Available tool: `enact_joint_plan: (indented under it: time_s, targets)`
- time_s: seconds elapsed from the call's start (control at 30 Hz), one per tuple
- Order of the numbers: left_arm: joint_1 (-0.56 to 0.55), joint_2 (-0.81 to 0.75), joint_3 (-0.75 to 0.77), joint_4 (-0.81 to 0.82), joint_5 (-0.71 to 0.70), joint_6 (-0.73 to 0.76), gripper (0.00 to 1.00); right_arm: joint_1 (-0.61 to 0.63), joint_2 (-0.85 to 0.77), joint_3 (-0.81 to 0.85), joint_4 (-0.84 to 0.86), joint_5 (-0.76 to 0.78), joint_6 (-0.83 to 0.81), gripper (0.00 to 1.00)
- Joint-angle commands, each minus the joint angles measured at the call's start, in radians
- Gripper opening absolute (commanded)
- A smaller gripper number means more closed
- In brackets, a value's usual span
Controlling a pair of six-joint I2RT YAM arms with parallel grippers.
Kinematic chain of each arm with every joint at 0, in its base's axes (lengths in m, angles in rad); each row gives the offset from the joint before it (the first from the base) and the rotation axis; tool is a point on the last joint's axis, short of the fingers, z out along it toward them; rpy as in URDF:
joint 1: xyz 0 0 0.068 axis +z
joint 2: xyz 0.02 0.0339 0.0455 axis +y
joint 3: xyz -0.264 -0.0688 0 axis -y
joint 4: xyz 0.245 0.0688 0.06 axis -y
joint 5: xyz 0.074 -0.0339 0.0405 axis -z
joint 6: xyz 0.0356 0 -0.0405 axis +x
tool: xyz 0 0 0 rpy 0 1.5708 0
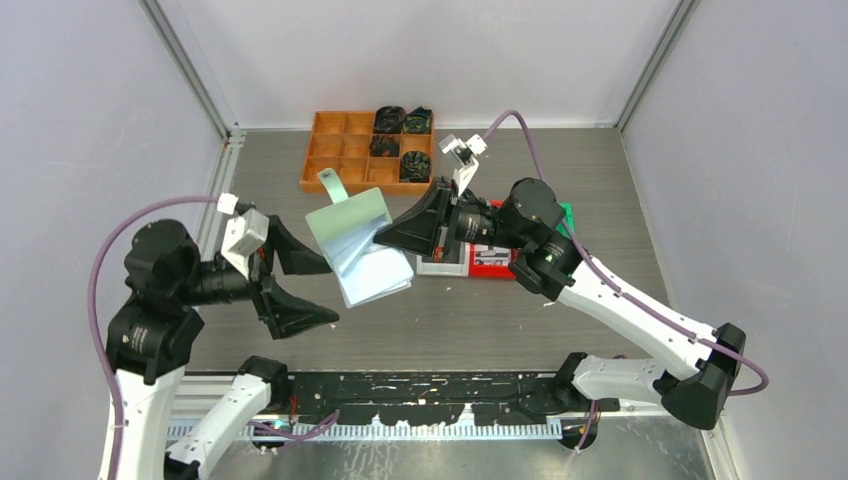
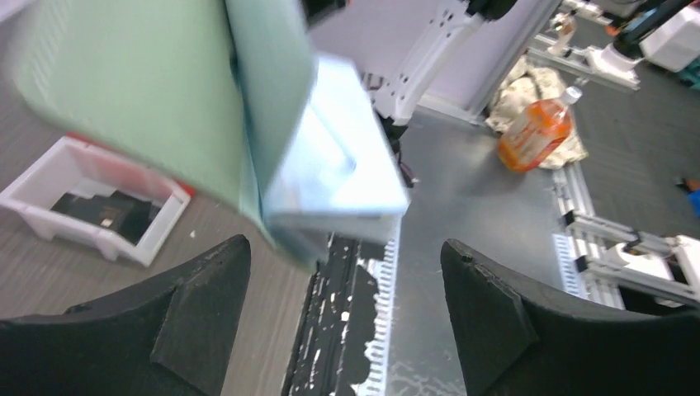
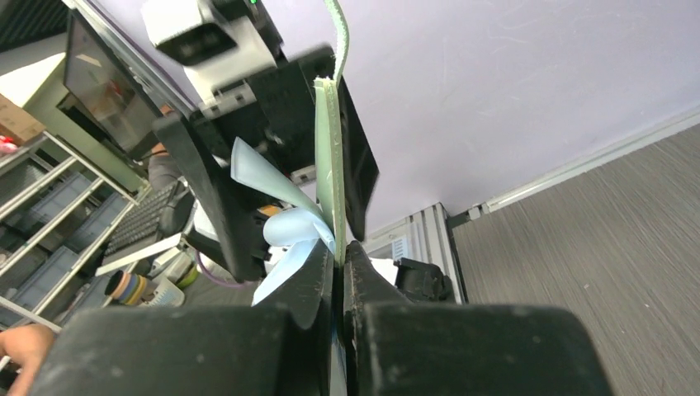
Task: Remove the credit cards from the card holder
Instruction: Remove the credit card from the card holder.
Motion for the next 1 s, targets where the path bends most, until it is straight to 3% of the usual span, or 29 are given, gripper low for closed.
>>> enact_joint_plan:
  time_s: [0.0, 0.13, 0.33, 0.6, 0.67, 0.97]
  targets:
    - [-0.002, -0.07, -0.095, 0.072, -0.115, 0.073, 0.83, 0.01, 0.035, 0.096, 0.065, -0.011, 0.09, 0.01]
    - [-0.002, -0.06, -0.1, 0.139, -0.157, 0.004, 0.76, 0.045, 0.072, 0.115, 0.066, -0.032, 0.073, 0.01]
    - [-0.002, -0.047, -0.057, 0.083, 0.015, 0.001, 0.73, 0.056, 0.058, 0.111, 0.004, -0.003, 0.008, 0.01]
    - [-0.002, -0.027, 0.008, -0.159, 0.162, 0.194, 0.73, 0.056, 0.06, 0.145, -0.037, -0.007, -0.012, 0.01]
    - [-0.002, -0.023, 0.019, -0.183, 0.159, 0.219, 0.73, 0.056, 0.061, 0.156, -0.043, -0.007, -0.012, 0.01]
    - [-0.002, -0.07, -0.056, 0.033, -0.002, 0.078, 0.7, 0.062, 0.078, 0.169, -0.037, -0.02, 0.013, 0.01]
